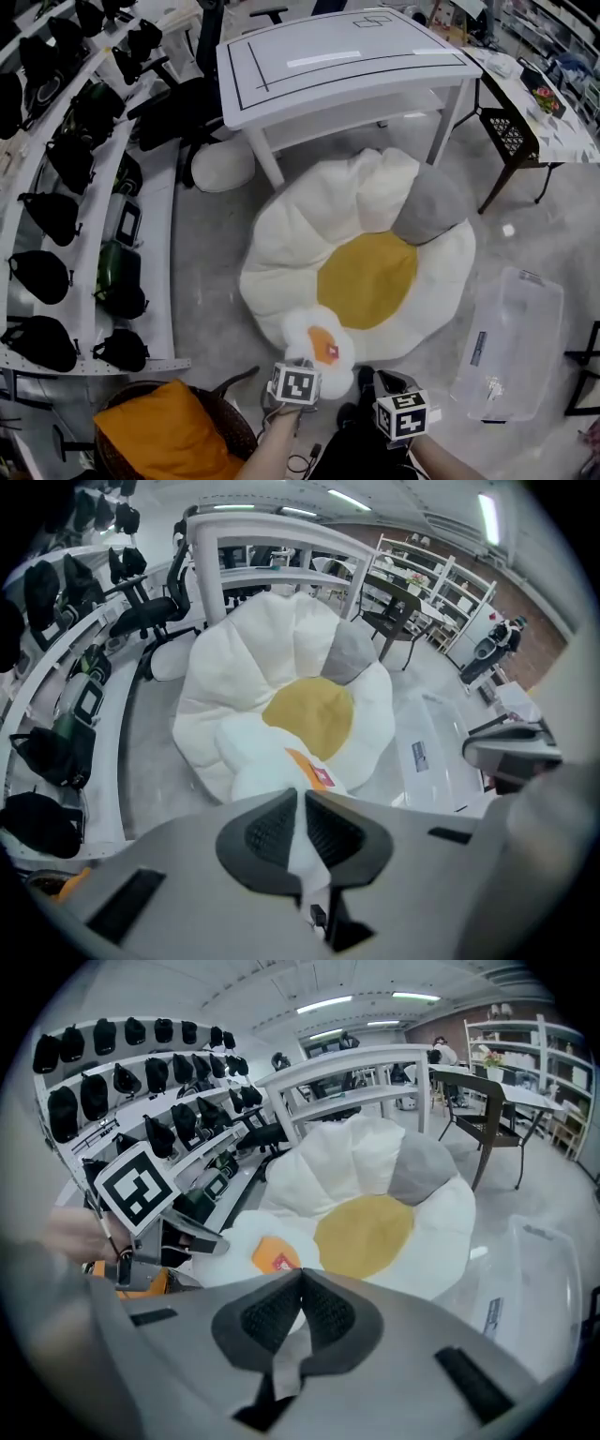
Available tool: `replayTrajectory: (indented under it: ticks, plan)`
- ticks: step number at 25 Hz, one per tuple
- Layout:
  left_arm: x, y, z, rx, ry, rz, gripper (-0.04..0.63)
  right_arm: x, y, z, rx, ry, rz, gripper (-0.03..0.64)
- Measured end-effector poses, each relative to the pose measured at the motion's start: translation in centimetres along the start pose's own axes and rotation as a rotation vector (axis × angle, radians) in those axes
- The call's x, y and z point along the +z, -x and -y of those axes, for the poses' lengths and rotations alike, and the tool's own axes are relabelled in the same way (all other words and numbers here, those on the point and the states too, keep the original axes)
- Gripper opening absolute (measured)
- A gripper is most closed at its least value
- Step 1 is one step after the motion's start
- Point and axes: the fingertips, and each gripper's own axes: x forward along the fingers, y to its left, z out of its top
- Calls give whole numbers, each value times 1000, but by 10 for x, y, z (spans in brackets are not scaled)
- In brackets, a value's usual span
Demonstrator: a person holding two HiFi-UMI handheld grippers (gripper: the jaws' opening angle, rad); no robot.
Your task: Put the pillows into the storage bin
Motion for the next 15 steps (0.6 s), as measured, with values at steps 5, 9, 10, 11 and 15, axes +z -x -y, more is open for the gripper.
replayTrajectory:
  ticks: [5, 9, 10, 11, 15]
  plan:
    - [-18, 29, 8, -10, -34, 14, 28, -6, 26, -13, -25, -15, 18, 0]
    - [-27, 47, 17, -23, -64, 23, 28, -13, 46, -20, -42, -35, 26, 0]
    - [-27, 50, 19, -30, -71, 28, 28, -14, 50, -21, -48, -39, 29, 0]
    - [-26, 53, 23, -37, -79, 33, 28, -16, 54, -21, -55, -43, 30, 0]
    - [-20, 61, 40, -64, -129, 48, 28, -25, 69, -14, -87, -73, 36, 0]
